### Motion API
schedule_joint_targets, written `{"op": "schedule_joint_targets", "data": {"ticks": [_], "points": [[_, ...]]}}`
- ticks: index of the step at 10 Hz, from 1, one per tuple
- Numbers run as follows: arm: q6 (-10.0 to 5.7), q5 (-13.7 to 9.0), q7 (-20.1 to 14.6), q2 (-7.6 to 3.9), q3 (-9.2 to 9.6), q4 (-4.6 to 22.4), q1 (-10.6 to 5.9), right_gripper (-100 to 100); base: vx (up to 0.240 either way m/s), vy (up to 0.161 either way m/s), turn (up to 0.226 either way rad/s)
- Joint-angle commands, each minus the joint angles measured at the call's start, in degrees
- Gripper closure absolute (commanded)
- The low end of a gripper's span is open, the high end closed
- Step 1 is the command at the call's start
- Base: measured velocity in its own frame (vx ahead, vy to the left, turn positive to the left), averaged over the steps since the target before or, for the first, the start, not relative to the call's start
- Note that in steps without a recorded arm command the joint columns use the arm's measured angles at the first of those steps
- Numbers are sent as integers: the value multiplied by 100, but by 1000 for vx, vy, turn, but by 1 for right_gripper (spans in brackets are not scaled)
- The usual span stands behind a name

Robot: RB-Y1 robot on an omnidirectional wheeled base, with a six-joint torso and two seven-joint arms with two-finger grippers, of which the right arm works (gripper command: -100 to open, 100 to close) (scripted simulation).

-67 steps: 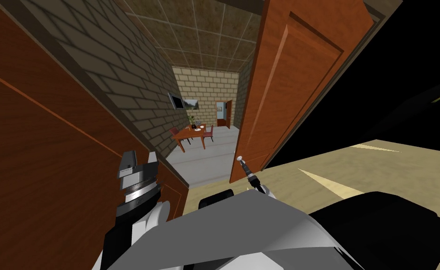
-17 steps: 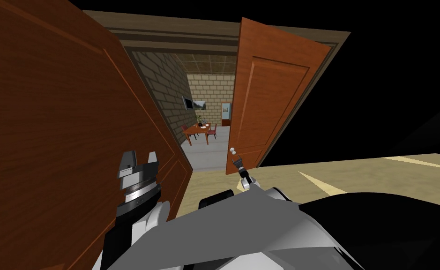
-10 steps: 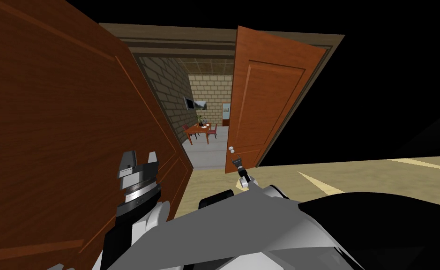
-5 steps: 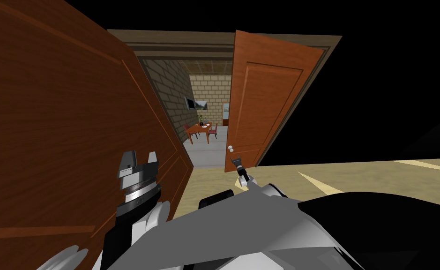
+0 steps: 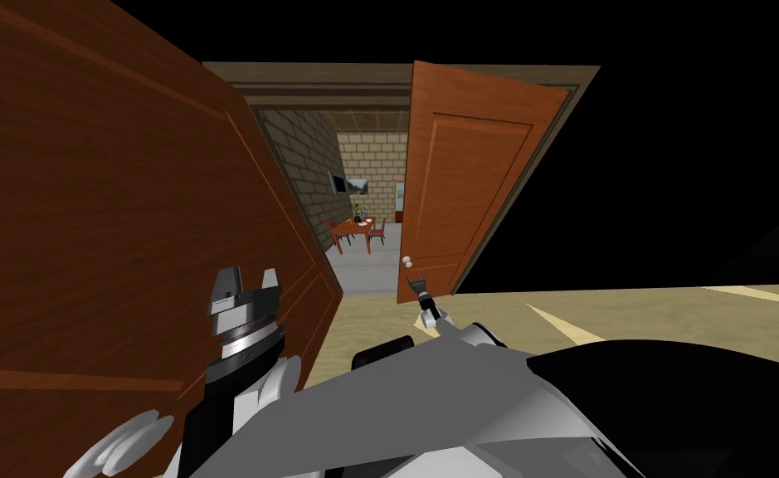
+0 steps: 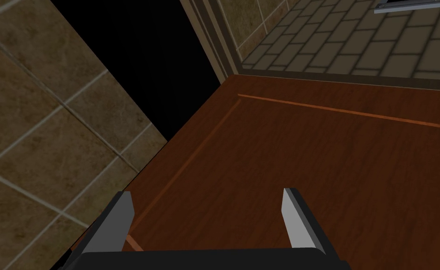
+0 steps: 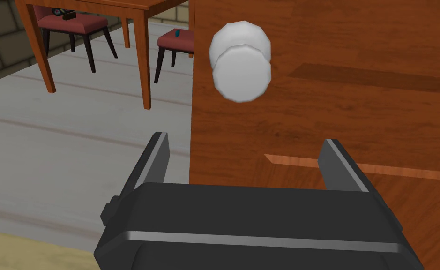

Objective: Pull the door open

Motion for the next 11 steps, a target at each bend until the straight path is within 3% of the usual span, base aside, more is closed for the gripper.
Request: {"op": "schedule_joint_targets", "data": {"ticks": [1,2,3,4,6,7,9,11], "points": [[18,-60,-212,8,27,14,-23,-100,-43,-29,16],[29,-96,-336,12,42,26,-41,-100,-44,-20,17],[16,-74,-245,11,31,28,-37,-100,-20,-7,3],[-47,-110,-401,-137,-5,56,46,-100,128,24,133],[-47,-110,-401,-137,-5,56,46,-100,134,38,50],[-125,-146,-547,-305,-48,91,140,-100,199,44,154],[-69,-146,-547,-305,-48,-444,167,-100,118,31,36],[-125,-146,-547,-305,-48,-118,140,-100,-7,3,-2]]}}
